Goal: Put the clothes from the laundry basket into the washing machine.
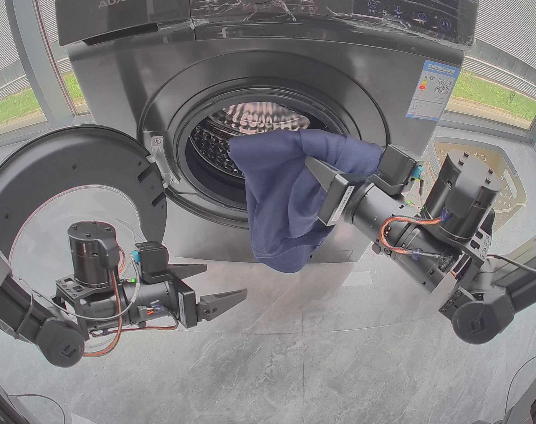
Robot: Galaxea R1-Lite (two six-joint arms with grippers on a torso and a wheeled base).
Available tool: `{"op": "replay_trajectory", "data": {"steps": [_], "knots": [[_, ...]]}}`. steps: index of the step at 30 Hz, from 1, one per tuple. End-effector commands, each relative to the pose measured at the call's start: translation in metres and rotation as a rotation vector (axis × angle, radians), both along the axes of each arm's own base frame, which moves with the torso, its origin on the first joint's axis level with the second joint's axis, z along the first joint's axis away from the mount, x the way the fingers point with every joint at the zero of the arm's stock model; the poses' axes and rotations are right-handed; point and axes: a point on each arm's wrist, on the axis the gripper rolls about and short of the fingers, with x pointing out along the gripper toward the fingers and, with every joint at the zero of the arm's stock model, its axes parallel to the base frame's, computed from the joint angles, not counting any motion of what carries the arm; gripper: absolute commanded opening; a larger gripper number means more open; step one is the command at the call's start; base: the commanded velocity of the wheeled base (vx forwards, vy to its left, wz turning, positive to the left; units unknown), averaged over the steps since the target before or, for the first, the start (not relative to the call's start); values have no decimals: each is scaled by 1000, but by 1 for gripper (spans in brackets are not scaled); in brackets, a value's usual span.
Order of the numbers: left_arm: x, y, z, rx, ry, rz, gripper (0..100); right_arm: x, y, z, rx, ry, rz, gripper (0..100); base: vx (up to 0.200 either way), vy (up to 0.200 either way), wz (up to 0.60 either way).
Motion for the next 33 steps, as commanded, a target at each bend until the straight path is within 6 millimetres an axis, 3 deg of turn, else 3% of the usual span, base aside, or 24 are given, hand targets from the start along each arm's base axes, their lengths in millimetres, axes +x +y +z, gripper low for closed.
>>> {"op": "replay_trajectory", "data": {"steps": [1,12,33], "knots": [[18,-9,-12,8,30,2,100,-4,2,2,5,-4,13,0,0,0,0],[47,-21,-25,0,22,5,100,-9,6,0,2,4,14,0,0,0,0],[72,-41,-39,-9,15,-2,100,-19,5,3,4,2,33,0,0,0,0]]}}
